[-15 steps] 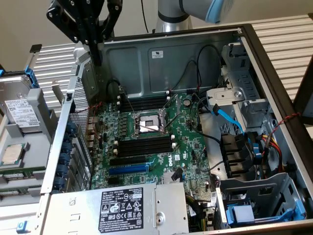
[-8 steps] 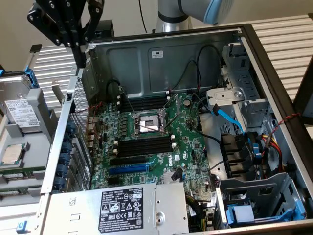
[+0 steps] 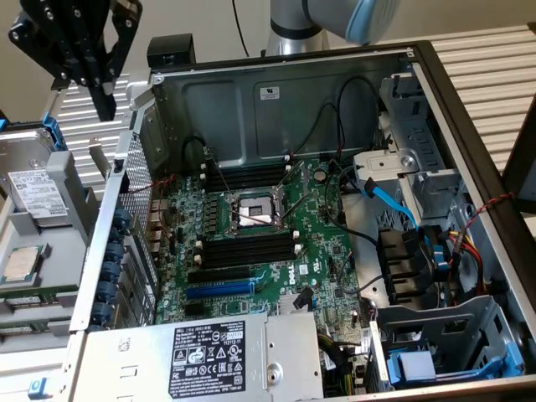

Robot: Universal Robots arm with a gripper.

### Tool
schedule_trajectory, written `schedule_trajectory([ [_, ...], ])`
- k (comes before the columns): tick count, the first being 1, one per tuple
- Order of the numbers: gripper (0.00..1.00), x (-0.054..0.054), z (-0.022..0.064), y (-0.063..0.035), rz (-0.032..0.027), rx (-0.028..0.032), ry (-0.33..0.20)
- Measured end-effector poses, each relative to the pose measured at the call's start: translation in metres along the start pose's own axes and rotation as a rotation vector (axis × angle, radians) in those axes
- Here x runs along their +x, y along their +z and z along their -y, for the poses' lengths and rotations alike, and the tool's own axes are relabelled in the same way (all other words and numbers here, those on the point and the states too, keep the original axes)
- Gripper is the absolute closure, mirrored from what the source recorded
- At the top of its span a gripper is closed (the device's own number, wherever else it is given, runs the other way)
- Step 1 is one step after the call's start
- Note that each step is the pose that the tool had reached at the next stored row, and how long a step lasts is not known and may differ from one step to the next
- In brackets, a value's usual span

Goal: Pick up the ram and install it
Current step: 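Reach for the ram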

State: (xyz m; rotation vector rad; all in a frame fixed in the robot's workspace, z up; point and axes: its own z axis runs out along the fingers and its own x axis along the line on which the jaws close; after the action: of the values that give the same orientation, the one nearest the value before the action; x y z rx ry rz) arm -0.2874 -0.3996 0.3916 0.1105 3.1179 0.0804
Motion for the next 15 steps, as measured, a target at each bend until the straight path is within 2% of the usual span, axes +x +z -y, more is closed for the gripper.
schedule_trajectory([
  [8,0.89,0.036,0.0026,-0.0001,0.0003,-0.0002,0.000],
  [15,0.89,0.067,0.0065,-0.0006,0.0014,-0.0033,0.000],
])
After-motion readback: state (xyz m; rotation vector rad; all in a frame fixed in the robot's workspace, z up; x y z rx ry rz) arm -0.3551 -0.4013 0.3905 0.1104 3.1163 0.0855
